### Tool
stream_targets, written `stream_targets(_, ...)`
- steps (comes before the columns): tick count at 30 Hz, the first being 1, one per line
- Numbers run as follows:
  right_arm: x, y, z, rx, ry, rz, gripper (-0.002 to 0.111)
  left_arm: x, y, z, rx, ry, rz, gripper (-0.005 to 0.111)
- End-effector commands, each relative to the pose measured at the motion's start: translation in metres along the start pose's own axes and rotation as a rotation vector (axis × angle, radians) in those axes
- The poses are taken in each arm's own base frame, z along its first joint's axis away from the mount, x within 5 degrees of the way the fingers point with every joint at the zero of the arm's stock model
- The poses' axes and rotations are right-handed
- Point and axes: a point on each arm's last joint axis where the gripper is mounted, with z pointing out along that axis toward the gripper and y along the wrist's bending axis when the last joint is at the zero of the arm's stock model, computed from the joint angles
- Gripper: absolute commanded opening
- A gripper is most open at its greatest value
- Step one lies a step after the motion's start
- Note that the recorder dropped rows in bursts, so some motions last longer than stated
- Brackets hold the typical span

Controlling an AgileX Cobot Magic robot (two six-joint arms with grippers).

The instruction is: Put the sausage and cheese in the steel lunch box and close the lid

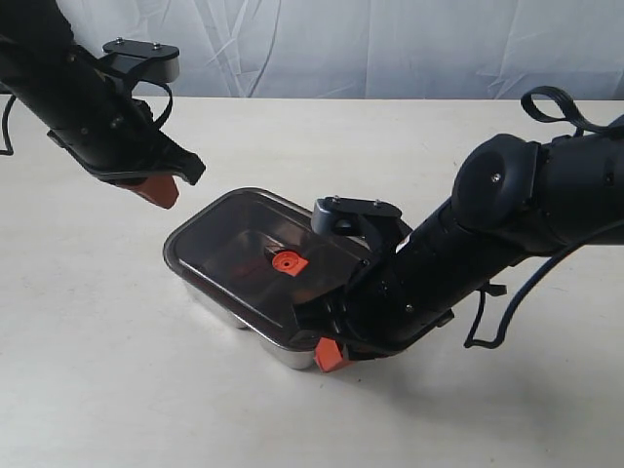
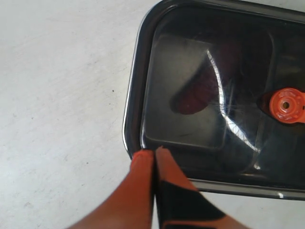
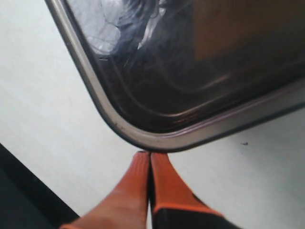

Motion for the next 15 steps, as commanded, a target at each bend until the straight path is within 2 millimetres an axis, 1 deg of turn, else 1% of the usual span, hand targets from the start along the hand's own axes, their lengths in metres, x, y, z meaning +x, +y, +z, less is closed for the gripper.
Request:
stream_targets(1,-0.0027,0.0004,-0.0003,0.003,-0.025,0.001,-0.001,-0.001,-0.0008,-0.0041,-0.002,-0.017,0.005,0.0)
stream_targets(15,-0.0051,-0.0004,-0.0004,0.013,-0.051,0.0,-0.001,-0.0003,-0.0009,-0.0041,0.0,-0.008,0.005,0.0)
